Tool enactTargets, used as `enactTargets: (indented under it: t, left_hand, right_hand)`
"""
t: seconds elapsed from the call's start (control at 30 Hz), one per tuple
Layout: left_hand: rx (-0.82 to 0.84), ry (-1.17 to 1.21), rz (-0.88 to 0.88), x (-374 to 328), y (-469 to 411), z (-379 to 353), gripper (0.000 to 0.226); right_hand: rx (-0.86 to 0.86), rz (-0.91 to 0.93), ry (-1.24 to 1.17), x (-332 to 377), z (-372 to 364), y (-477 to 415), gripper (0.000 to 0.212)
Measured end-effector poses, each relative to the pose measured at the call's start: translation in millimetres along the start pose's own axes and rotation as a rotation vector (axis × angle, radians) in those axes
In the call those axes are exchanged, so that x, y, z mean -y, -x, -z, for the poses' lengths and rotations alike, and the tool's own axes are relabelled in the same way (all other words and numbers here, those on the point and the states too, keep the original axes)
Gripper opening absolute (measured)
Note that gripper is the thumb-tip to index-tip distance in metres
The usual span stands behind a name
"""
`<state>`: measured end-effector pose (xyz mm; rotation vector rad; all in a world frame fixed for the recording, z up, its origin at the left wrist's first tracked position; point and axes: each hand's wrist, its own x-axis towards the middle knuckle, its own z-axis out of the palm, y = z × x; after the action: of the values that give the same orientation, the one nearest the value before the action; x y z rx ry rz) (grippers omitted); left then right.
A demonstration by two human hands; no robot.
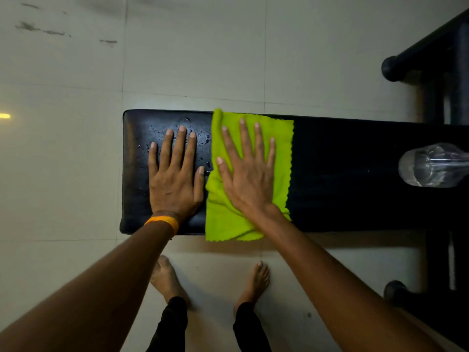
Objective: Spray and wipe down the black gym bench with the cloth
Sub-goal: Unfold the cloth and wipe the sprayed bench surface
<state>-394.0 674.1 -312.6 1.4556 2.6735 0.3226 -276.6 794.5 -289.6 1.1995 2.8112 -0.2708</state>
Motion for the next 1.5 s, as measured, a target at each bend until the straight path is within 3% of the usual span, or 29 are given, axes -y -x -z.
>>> enactTargets:
  t: [0.13, 0.2, 0.27, 0.33, 0.4, 0.5, 0.6, 0.77, 0.93, 1.07, 1.17, 1.3, 1.4, 1.5]
  left_hand:
    - [0.011, 0.028, 0.003, 1, -3, 1, 0.065]
    - [0.021, 0.041, -0.002, 0, -2, 3, 0.064]
    - [0.029, 0.067, 0.002, -1, -1, 7, 0.062]
    - [0.017, 0.141, 0.072, -9, -3, 14, 0.063]
    - [-0.009, 0.221, 0.139, -38, -5, 22, 0.067]
    - [0.014, 0.225, -0.003, -100, -8, 14, 0.069]
    - [0.114, 0.100, -0.017, -125, -20, -8, 0.072]
    - [0.138, 0.009, -0.119, -93, -19, -7, 0.076]
    - [0.162, -0.040, -0.053, -33, 40, 14, 0.077]
    - [0.132, -0.065, -0.017, 6, -22, 18, 0.078]
    - [0.159, -0.043, 0.016, 7, -25, 16, 0.078]
    - [0.206, -0.079, -0.093, 16, 28, 25, 0.081]
    - [0.241, -0.075, -0.139, 37, 3, 31, 0.085]
    - [0.262, -0.085, -0.003, 23, -36, 34, 0.096]
  right_hand:
    - [0.048, 0.189, -0.185, -22, 12, 1, 0.059]
    - [-0.068, 0.101, -0.308, -48, 22, -1, 0.057]
    - [-0.194, -0.102, -0.298, -83, 26, 7, 0.054]
    - [-0.183, -0.264, -0.246, -109, 23, 21, 0.054]
    - [-0.121, -0.281, -0.145, -113, 13, 32, 0.057]
    - [-0.113, -0.309, -0.083, -98, 7, 31, 0.063]
    - [-0.130, -0.326, -0.090, -98, 4, 32, 0.066]
    - [-0.127, -0.279, -0.108, -103, 1, 33, 0.068]
    - [-0.058, -0.210, -0.071, -68, 4, 36, 0.066]
    - [-0.061, -0.161, -0.016, -55, 0, 29, 0.063]
    - [-0.075, -0.166, -0.001, -59, -5, 30, 0.063]
    - [-0.069, -0.167, 0.005, -58, -6, 35, 0.063]
    - [-0.067, -0.179, 0.018, -56, -4, 32, 0.064]
    - [-0.075, -0.178, 0.026, -57, -4, 30, 0.064]
